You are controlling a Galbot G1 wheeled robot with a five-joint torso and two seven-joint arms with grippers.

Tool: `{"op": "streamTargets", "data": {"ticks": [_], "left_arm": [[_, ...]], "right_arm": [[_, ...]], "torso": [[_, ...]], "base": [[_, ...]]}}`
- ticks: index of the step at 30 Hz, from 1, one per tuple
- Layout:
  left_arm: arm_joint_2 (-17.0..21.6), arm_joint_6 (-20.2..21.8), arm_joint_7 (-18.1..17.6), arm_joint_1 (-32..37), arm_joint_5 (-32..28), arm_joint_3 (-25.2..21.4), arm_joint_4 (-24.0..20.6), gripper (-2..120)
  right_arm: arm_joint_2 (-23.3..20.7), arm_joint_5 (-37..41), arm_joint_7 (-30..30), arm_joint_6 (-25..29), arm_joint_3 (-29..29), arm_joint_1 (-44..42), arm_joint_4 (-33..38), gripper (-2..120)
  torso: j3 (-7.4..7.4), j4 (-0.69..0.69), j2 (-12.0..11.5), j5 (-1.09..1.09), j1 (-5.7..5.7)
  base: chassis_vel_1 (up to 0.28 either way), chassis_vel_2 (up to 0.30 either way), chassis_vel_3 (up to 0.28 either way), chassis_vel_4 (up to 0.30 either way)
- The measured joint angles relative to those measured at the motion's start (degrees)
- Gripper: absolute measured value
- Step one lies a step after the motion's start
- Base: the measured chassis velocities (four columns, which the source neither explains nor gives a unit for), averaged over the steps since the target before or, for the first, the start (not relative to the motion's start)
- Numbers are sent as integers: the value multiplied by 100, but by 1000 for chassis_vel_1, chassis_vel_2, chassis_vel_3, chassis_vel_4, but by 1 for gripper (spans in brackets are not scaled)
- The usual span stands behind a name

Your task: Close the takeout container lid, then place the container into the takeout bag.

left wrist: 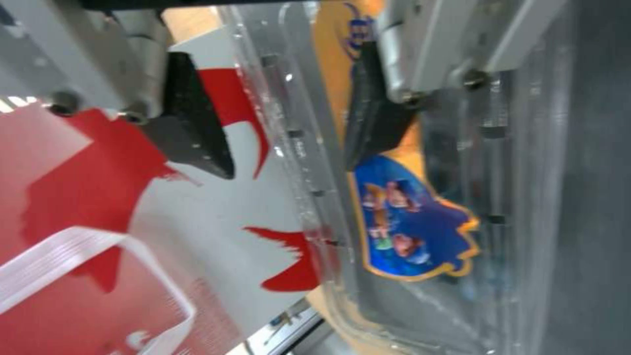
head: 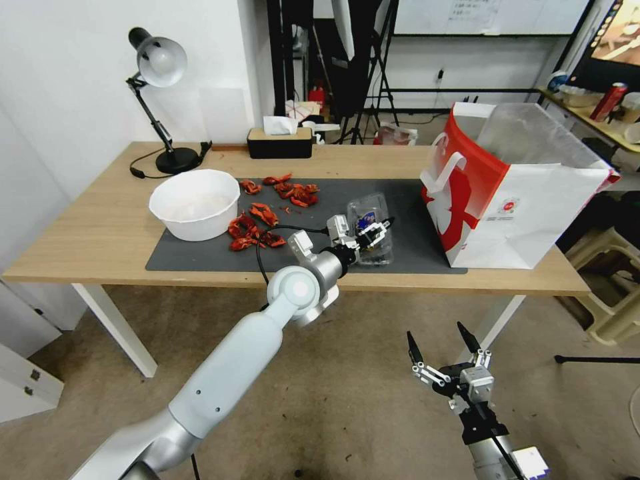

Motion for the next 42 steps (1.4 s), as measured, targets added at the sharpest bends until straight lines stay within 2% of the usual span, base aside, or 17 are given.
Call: {"op": "streamTargets", "data": {"ticks": [5, 8, 9, 12, 18, 21, 22, 24, 25, 27, 28, 29, 30, 31, 33, 37, 42], "left_arm": [[39, 199, -205, -40, 90, 4, 1, 28], [123, 451, -433, -113, 236, 13, -2, 13], [123, 451, -433, -113, 236, 13, -2, 13], [175, 619, -578, -170, 285, 40, -25, 0], [220, 698, -682, -227, 325, 92, -68, 0], [240, 714, -704, -268, 341, 122, -60, 0], [240, 714, -704, -268, 341, 122, -60, 0], [259, 718, -707, -277, 341, 127, -51, 0], [259, 718, -707, -277, 341, 127, -51, 0], [285, 718, -712, -277, 340, 128, -50, 0], [285, 718, -712, -277, 340, 128, -50, 0], [293, 719, -713, -277, 340, 128, -52, 0], [315, 720, -717, -277, 338, 127, -54, 0], [315, 720, -717, -277, 338, 127, -54, 0], [342, 720, -718, -274, 332, 122, -57, 0], [360, 719, -721, -262, 327, 116, -66, 0], [372, 706, -724, -251, 323, 98, -70, 0]], "right_arm": [[0, 0, 0, 0, -6, 12, 0, 100], [-9, 5, 1, -26, -28, 41, 13, 100], [-9, 5, 1, -26, -28, 41, 13, 100], [-25, 18, 4, -62, -43, 67, 33, 100], [-102, 266, -34, -150, -49, 151, 93, 100], [-250, 1108, -152, -472, -54, 307, 241, 100], [-250, 1108, -152, -472, -54, 307, 241, 100], [-380, 2053, -164, -830, -55, 515, 394, 100], [-380, 2053, -164, -830, -55, 515, 394, 100], [-516, 3068, -38, -1252, -58, 873, 538, 100], [-516, 3068, -38, -1252, -58, 873, 538, 100], [-550, 3312, 18, -1349, -63, 983, 567, 100], [-626, 3935, 193, -1619, -90, 1282, 620, 100], [-626, 3935, 193, -1619, -90, 1282, 620, 100], [-738, 4952, 572, -2087, -190, 1814, 650, 100], [-812, 5652, 1025, -2528, -390, 2321, 586, 100], [-846, 6081, 1560, -2883, -652, 2991, 381, 100]], "torso": [[0, 0, 0, 0, 0], [0, 0, 0, 0, 0], [0, 0, 0, 0, 0], [0, 0, 0, 0, 0], [0, 0, 0, 0, 0], [0, 0, 0, 1, 0], [0, 0, 0, 1, 0], [0, -1, 0, 0, 0], [0, -1, 0, 0, 0], [0, 0, 0, 0, 0], [0, 0, 0, 0, 0], [0, 0, 0, 0, 0], [0, 0, 0, 0, 0], [0, 0, 0, 0, 0], [0, 1, 0, 0, 0], [0, 0, 0, 0, 0], [0, -1, 0, 0, -1]], "base": [[0, 0, 0, 0], [0, 0, 0, 0], [0, 0, 0, 0], [0, 0, 0, 0], [0, 0, 0, 0], [0, 0, 0, 0], [0, 0, 0, 0], [0, 0, 0, 0], [0, 0, 0, 0], [0, 0, 0, 0], [0, 0, 0, 0], [0, 0, 0, 0], [0, 0, 0, 0], [0, 0, 0, 0], [0, 0, 0, 0], [0, 0, 0, 0], [0, 0, 0, 0]]}}
